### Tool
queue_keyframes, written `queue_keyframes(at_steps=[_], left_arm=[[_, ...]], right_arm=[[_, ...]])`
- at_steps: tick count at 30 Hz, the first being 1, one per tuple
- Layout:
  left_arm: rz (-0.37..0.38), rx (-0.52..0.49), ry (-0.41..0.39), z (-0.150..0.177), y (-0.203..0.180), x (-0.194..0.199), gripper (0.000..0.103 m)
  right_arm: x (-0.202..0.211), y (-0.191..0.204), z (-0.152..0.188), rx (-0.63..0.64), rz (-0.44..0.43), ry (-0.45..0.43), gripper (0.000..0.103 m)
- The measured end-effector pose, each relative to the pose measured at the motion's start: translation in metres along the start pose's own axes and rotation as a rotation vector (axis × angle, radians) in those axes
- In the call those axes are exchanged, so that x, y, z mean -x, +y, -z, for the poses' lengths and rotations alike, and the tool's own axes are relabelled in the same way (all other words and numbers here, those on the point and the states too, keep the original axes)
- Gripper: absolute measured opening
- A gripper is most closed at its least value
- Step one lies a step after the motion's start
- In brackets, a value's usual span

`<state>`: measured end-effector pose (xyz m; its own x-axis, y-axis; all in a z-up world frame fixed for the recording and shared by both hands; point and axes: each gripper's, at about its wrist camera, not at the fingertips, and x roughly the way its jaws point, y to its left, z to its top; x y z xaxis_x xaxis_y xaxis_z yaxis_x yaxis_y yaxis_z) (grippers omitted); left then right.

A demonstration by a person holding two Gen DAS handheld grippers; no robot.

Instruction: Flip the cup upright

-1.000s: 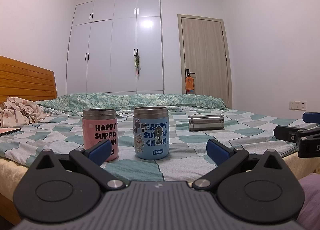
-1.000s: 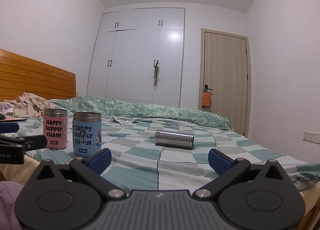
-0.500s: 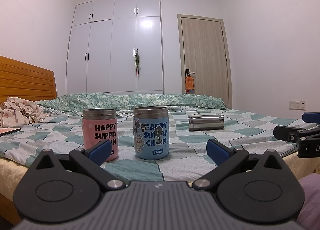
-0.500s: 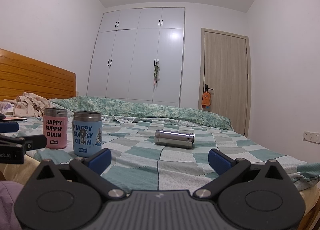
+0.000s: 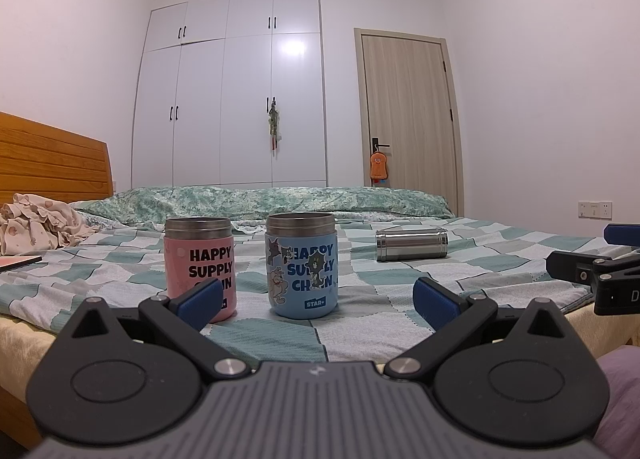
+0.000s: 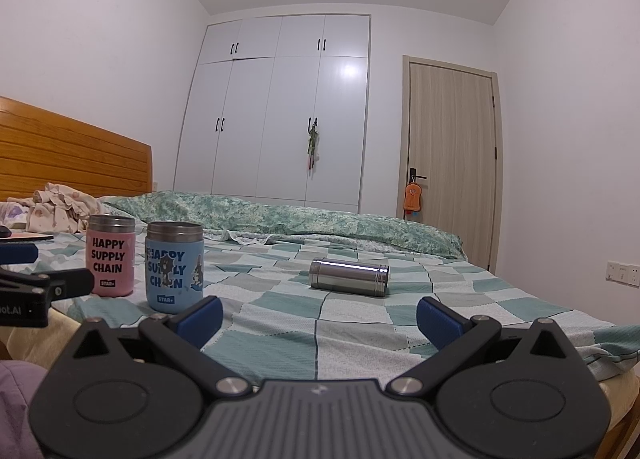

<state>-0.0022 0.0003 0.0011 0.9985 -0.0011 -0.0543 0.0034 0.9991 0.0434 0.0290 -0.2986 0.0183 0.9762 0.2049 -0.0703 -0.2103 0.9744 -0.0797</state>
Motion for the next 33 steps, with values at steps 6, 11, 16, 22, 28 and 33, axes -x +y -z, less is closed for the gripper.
queue_keyframes(at_steps=[6, 11, 16, 22, 28, 33], left_arm=[[0.0, -0.001, 0.0, 0.0, 0.0, 0.0, 0.103], [-0.005, -0.005, 0.003, -0.001, 0.0, 0.0, 0.103], [0.022, -0.03, -0.014, -0.008, -0.008, -0.003, 0.103], [0.088, -0.037, -0.049, -0.033, -0.021, -0.021, 0.103], [0.143, -0.054, -0.032, -0.054, -0.043, -0.063, 0.103], [0.178, -0.079, -0.015, -0.066, -0.066, -0.106, 0.103]], right_arm=[[0.0, 0.0, 0.0, 0.0, 0.0, 0.001, 0.103], [-0.002, -0.004, 0.0, -0.011, -0.004, 0.013, 0.103], [-0.003, -0.014, -0.01, -0.041, -0.011, -0.011, 0.103], [-0.019, -0.034, -0.036, -0.02, -0.012, -0.023, 0.103], [-0.05, -0.062, -0.058, 0.043, 0.004, -0.007, 0.103], [-0.09, -0.084, -0.074, 0.107, -0.006, 0.029, 0.103]])
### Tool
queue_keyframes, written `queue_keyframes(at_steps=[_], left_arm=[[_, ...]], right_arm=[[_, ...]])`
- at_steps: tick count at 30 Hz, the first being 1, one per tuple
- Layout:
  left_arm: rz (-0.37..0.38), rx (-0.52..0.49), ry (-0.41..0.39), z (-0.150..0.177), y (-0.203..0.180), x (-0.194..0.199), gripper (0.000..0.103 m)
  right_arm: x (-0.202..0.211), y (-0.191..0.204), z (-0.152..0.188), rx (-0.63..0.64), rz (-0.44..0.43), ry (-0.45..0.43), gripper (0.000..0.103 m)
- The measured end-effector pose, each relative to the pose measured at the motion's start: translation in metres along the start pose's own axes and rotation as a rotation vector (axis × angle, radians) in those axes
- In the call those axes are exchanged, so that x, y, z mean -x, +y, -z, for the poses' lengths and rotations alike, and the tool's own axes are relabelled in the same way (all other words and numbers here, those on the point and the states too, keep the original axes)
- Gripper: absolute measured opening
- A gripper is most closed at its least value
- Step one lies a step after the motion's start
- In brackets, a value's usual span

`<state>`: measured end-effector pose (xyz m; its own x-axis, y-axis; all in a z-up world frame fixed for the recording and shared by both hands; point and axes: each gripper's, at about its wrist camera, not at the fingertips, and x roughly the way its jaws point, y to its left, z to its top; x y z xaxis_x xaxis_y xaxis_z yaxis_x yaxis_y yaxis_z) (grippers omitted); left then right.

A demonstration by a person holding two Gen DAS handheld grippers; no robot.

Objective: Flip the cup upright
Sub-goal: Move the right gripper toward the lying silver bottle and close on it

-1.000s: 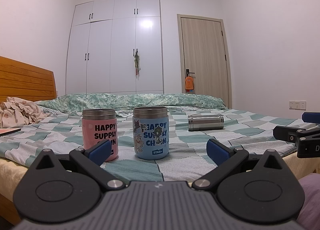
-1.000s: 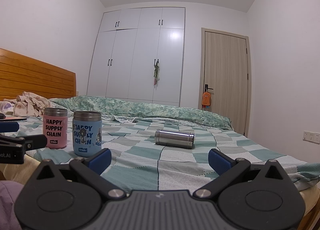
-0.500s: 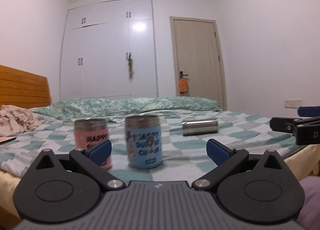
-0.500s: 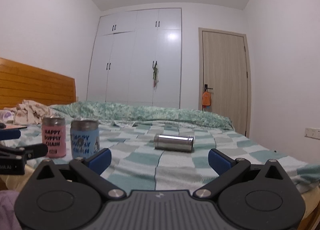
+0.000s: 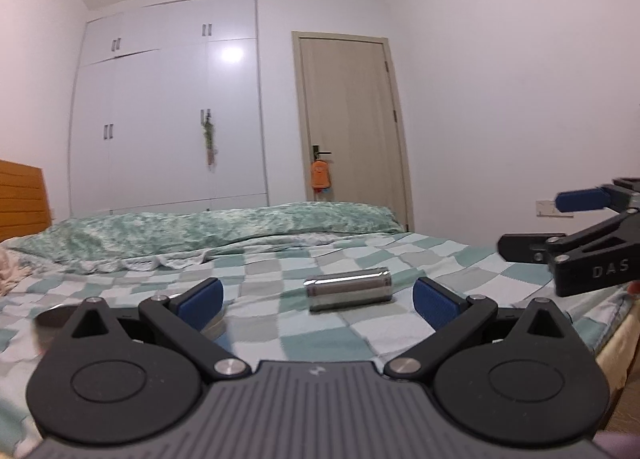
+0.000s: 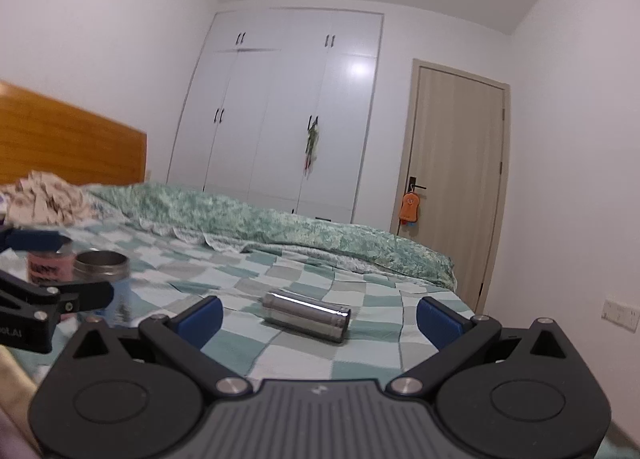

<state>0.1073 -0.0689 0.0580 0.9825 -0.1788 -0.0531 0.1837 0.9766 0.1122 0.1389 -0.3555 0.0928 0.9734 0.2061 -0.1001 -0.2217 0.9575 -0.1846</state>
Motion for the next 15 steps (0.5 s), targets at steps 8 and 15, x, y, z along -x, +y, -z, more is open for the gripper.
queue_keyframes(at_steps=[8, 15], left_arm=[[0.033, 0.013, 0.062, -0.008, -0.019, -0.085, 0.103], [0.057, -0.01, 0.107, -0.015, -0.024, -0.153, 0.103]], right_arm=[[-0.08, -0.036, -0.012, 0.089, 0.004, 0.085, 0.103], [-0.15, -0.056, -0.006, 0.172, -0.009, 0.139, 0.103]])
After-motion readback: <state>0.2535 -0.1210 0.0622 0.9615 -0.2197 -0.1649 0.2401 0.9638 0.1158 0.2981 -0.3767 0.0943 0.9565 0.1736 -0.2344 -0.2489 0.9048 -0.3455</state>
